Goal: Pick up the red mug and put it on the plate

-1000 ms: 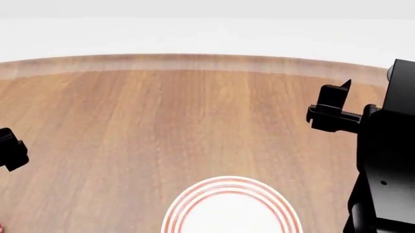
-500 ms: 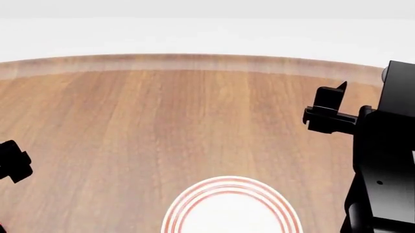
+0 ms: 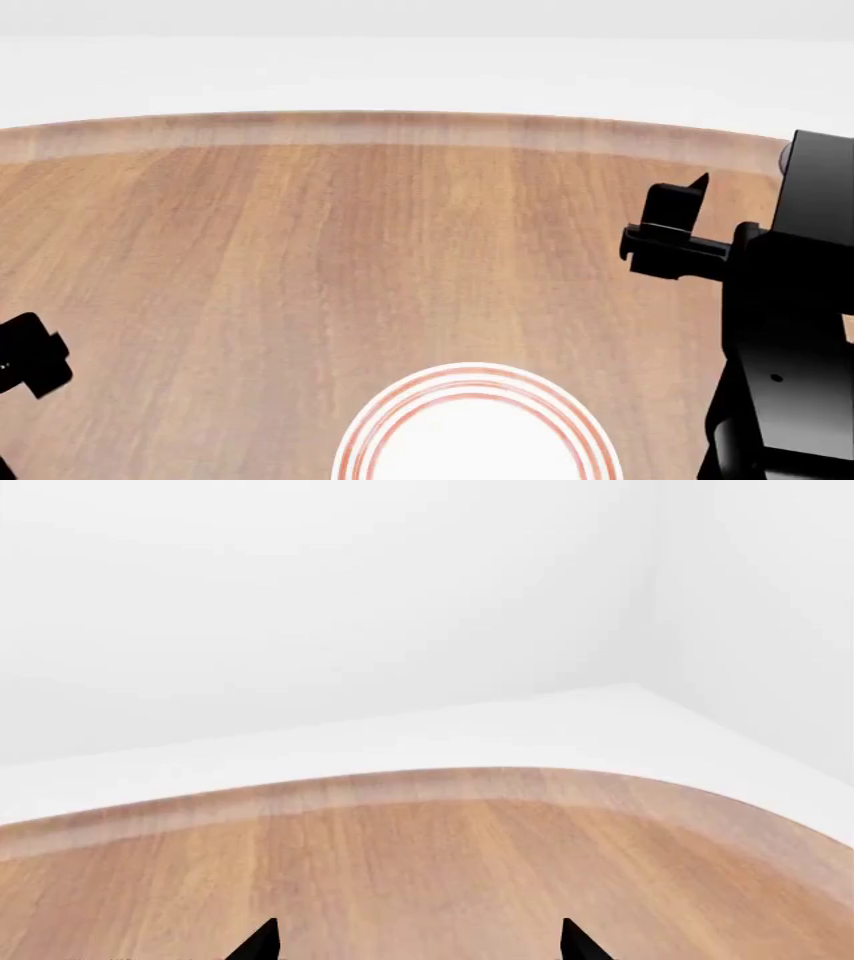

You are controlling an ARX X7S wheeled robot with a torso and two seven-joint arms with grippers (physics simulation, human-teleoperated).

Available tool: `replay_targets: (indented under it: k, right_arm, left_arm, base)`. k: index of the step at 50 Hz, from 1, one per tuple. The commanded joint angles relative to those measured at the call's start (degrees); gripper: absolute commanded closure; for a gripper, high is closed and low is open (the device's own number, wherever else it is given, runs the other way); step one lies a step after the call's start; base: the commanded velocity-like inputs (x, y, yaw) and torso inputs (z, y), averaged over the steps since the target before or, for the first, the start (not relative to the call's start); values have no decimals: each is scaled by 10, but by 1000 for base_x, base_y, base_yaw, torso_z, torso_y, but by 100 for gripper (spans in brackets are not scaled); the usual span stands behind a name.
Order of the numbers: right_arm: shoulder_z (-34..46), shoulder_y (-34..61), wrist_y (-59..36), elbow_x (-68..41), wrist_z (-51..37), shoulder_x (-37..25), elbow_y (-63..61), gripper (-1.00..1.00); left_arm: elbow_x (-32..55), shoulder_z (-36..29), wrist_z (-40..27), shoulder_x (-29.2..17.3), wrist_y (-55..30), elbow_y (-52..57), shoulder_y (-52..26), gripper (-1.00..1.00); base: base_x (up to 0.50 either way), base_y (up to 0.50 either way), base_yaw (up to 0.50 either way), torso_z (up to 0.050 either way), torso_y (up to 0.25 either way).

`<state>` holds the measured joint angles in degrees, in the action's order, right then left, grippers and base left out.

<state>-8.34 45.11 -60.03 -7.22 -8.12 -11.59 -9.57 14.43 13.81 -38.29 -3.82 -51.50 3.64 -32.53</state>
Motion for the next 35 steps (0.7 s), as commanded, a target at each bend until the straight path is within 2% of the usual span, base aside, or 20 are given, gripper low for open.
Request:
replay_targets:
  k: [1,15,35]
  right_arm:
    - [1,-2,4,-3,-2,0,4,-100]
    - [5,-5,12,-6,-3,0,14,-100]
    - [5,-3,11,-13,-6,-1,17,-100]
  left_arm:
    - [5,2,-4,-6,31,-54,-4,-100]
    - [-1,-8,3,-19,89,-142,-18,-100]
    - [10,9,-11,-26,102,-206,-34,-100]
  base:
    - [0,0,0,0,0]
    - [0,0,0,0,0]
    - [0,0,0,0,0]
